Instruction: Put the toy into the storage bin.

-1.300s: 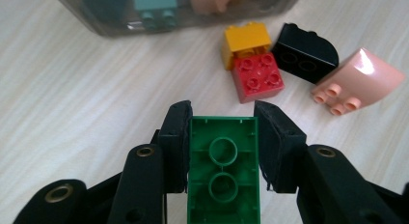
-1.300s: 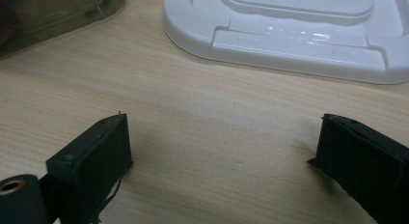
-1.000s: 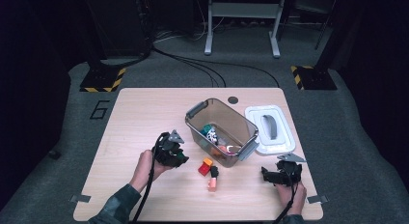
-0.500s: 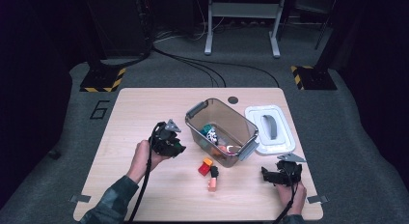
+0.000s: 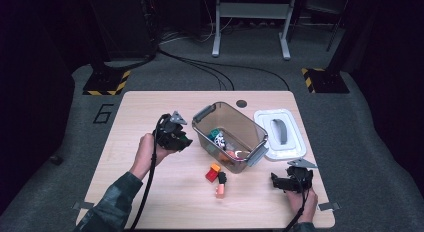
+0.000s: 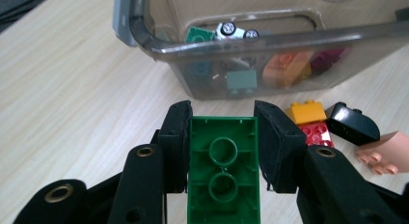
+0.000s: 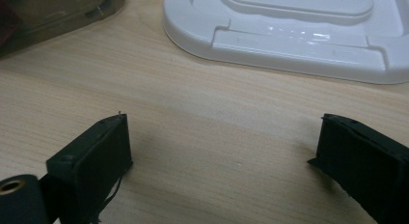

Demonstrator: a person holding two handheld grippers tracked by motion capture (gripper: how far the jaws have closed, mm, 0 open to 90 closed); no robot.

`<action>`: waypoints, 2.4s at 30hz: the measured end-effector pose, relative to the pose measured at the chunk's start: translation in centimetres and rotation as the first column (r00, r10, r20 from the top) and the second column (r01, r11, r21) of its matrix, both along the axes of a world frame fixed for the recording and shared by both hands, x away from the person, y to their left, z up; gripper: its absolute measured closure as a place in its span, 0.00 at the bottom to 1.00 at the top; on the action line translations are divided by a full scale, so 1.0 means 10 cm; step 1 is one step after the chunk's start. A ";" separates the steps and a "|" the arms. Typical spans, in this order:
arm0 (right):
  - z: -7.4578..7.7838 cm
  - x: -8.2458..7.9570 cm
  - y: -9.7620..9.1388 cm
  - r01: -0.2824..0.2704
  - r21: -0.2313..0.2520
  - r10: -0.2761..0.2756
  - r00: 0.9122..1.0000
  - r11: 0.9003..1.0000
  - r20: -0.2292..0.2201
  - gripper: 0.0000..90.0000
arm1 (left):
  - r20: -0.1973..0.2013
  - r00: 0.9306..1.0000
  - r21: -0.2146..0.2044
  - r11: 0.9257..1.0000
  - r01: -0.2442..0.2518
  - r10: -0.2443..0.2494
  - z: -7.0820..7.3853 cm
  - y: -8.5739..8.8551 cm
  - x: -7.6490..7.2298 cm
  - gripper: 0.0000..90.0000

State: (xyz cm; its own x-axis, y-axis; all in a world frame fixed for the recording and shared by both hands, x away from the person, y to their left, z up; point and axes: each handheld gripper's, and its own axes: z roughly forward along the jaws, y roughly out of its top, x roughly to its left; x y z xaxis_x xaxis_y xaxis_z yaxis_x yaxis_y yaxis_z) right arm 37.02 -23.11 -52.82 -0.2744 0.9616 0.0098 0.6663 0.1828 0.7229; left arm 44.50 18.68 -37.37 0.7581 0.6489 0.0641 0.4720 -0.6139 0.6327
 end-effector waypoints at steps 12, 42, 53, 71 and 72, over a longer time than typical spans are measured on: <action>0.00 0.00 0.00 0.004 0.001 -0.004 1.000 1.000 0.003 0.05 | 0.053 0.999 0.006 1.000 0.001 -0.001 0.33 -0.14 0.19 0.66; 0.00 0.00 0.00 0.003 0.011 -0.003 1.000 1.000 0.002 0.05 | 0.002 0.999 0.018 0.999 0.052 -0.052 0.27 -1.02 0.48 0.66; 0.00 0.00 0.00 0.009 0.012 -0.009 1.000 1.000 0.006 0.05 | -0.072 0.994 0.015 0.997 0.080 -0.079 0.00 -1.21 0.42 0.65; 0.00 0.00 0.00 0.004 0.012 -0.004 1.000 1.000 0.002 0.05 | -0.125 0.989 0.033 0.996 0.079 -0.074 -0.24 -1.22 0.40 0.65; 0.00 0.00 0.00 0.004 0.011 -0.004 1.000 1.000 0.002 0.05 | -0.132 0.989 0.037 0.996 0.079 -0.073 -0.24 -1.22 0.40 0.64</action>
State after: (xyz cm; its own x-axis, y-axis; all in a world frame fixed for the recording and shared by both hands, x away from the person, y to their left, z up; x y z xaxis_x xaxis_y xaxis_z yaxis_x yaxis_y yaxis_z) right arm 37.00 -23.08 -52.83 -0.2709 0.9624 0.0201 0.6654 0.1721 0.7264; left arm 48.47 6.48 -39.74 0.8087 0.5881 -0.0127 0.5000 -0.6757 0.5417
